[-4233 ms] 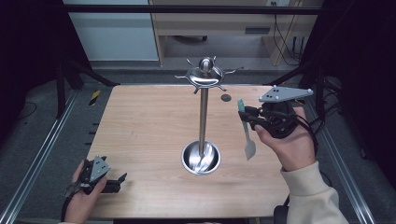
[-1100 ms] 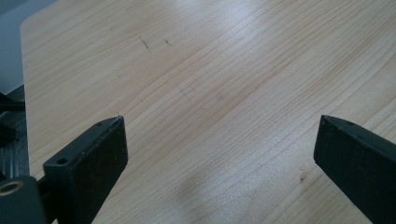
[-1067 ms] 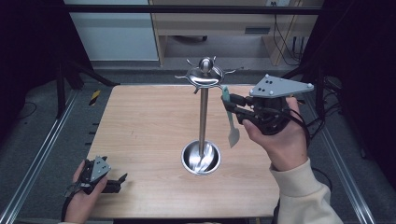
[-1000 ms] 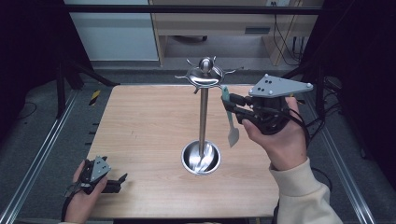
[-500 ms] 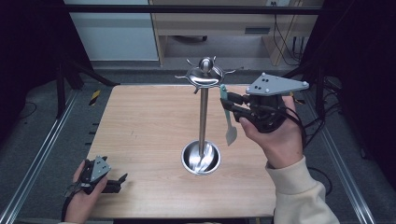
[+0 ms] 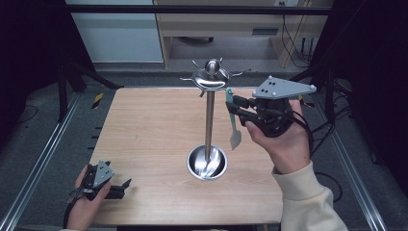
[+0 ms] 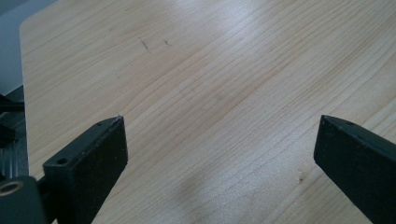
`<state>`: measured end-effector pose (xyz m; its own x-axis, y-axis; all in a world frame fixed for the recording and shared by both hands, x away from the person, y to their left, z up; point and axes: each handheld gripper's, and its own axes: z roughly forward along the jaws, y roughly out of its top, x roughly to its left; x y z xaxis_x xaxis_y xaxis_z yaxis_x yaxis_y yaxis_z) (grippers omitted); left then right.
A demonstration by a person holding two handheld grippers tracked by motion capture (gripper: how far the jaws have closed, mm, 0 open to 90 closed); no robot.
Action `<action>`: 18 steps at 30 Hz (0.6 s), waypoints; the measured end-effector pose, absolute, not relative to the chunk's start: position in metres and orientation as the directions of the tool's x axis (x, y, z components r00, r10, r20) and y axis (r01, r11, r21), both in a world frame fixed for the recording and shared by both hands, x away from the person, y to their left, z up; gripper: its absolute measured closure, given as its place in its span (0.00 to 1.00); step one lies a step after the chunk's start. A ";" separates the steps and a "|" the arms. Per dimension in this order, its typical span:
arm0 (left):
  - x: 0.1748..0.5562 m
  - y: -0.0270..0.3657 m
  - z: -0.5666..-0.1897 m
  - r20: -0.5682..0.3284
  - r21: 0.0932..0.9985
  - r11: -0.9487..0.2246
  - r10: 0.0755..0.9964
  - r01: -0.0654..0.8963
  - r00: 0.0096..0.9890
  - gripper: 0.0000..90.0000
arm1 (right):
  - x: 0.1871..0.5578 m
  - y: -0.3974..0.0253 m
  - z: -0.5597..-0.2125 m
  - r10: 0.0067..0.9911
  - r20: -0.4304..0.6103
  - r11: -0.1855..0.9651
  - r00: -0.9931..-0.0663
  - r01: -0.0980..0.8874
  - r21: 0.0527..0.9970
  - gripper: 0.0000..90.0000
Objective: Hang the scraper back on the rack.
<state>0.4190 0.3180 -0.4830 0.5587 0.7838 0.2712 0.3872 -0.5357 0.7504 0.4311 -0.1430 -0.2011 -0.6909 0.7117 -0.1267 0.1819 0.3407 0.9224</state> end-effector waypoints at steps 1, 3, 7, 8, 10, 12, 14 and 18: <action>0.419 0.318 -0.483 0.271 0.750 -0.536 0.784 0.387 0.559 0.03 | 0.431 -0.143 -0.201 0.712 -0.127 0.341 -0.691 0.182 0.922 0.82; 0.419 0.318 -0.483 0.271 0.750 -0.536 0.784 0.387 0.559 0.03 | 0.432 -0.143 -0.202 0.710 -0.123 0.338 -0.693 0.183 0.923 0.82; 0.419 0.318 -0.483 0.271 0.750 -0.536 0.783 0.387 0.559 0.03 | 0.432 -0.142 -0.202 0.712 -0.115 0.329 -0.693 0.185 0.926 0.82; 0.419 0.318 -0.483 0.270 0.750 -0.535 0.784 0.388 0.559 0.03 | 0.432 -0.142 -0.203 0.712 -0.113 0.327 -0.694 0.185 0.927 0.82; 0.419 0.318 -0.483 0.271 0.750 -0.536 0.783 0.388 0.559 0.03 | 0.432 -0.142 -0.203 0.711 -0.113 0.327 -0.694 0.184 0.927 0.82; 0.419 0.318 -0.483 0.271 0.751 -0.535 0.784 0.387 0.559 0.03 | 0.433 -0.142 -0.203 0.711 -0.113 0.327 -0.694 0.183 0.927 0.82; 0.419 0.318 -0.483 0.271 0.751 -0.535 0.784 0.387 0.558 0.03 | 0.433 -0.142 -0.203 0.711 -0.113 0.326 -0.694 0.183 0.927 0.82; 0.419 0.318 -0.483 0.270 0.751 -0.535 0.784 0.388 0.559 0.03 | 0.432 -0.142 -0.203 0.712 -0.110 0.323 -0.694 0.184 0.928 0.82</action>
